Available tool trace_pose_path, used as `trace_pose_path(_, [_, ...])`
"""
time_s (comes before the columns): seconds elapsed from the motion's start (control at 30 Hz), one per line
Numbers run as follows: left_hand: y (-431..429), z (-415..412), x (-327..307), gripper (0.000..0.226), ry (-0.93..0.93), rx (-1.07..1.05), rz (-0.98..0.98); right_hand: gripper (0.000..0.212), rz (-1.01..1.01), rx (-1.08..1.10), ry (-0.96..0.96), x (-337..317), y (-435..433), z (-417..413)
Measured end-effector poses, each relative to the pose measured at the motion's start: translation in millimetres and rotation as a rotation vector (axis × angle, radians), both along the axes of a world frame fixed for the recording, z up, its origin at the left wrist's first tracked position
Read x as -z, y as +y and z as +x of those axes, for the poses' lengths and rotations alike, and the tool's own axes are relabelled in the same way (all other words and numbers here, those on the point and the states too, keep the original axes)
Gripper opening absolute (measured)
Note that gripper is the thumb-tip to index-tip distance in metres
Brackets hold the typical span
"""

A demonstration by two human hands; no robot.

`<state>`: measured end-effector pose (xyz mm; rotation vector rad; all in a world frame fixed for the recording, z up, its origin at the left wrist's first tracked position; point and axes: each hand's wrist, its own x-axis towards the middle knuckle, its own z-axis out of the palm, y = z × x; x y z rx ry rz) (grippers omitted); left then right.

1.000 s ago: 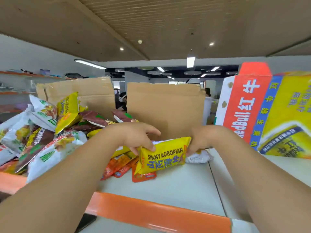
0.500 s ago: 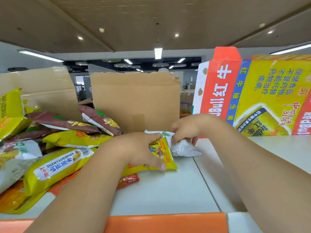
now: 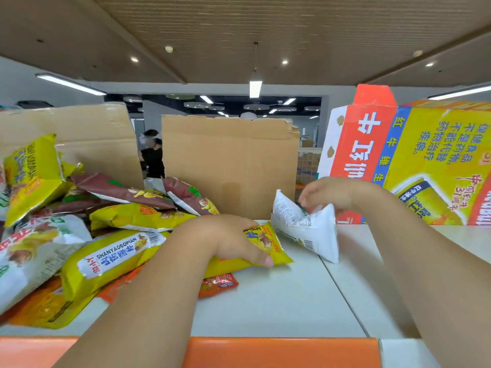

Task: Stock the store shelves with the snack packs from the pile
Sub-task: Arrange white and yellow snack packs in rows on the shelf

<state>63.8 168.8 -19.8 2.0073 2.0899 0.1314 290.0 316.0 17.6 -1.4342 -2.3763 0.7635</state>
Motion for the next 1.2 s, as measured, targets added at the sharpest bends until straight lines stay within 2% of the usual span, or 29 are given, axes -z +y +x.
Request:
trace_pose_path(0.07, [0, 1, 0, 0.1, -0.017, -0.018, 0.001, 0.021, 0.048, -0.023, 0.124, -6, -6, 0])
trace_pose_path(0.13, [0, 1, 1, 0.095, -0.039, -0.021, -0.002, 0.023, 0.013, -0.072, 0.138, -9, -12, -4])
trace_pose_path(0.27, [2, 1, 1, 0.082, -0.071, -0.017, 0.006, 0.064, -0.181, -0.159, -0.187, 0, -20, -21])
trace_pose_path(0.37, [3, 2, 1, 0.09, -0.073, -0.019, 0.02, 0.084, -0.225, -0.204, -0.27, 9, -18, -31])
trace_pose_path(0.43, [3, 1, 2, 0.091, -0.084, -0.029, 0.02, 0.082, -0.131, -0.239, -0.3, 8, -16, -30])
trace_pose_path(0.53, [4, 0, 3, 0.088, -0.098, -0.027, 0.041, 0.089, 0.112, -0.227, -0.448, -2, -16, -23])
trace_pose_path(0.6, [5, 0, 3, 0.086, -0.113, -0.029, 0.066, 0.08, 0.086, -0.251, -0.362, -6, -16, -15])
trace_pose_path(0.7, [6, -2, 4, 0.077, -0.121, -0.043, 0.116, 0.047, 0.095, -0.254, -0.121, -1, -21, -12])
trace_pose_path(0.73, [7, -2, 5, 0.075, -0.123, -0.047, 0.128, 0.044, 0.119, -0.229, -0.089, 3, -23, -14])
trace_pose_path(0.8, [9, -4, 6, 0.075, -0.124, -0.057, 0.126, 0.049, 0.151, -0.167, -0.193, 13, -25, -22])
trace_pose_path(0.9, [12, -6, 7, 0.075, -0.115, -0.058, 0.118, 0.06, 0.123, -0.153, -0.506, 22, -26, -34])
trace_pose_path(0.97, [11, -5, 6, 0.073, -0.093, -0.053, 0.106, 0.067, 0.117, -0.131, -0.587, 21, -28, -38])
trace_pose_path(1.1, [6, -2, 1, 0.069, -0.044, -0.033, 0.005, 0.071, 0.091, -0.103, -0.624, 22, -32, -38])
trace_pose_path(1.2, [2, -1, 0, 0.071, -0.059, -0.03, 0.003, 0.068, 0.027, -0.148, -0.522, 27, -37, -30])
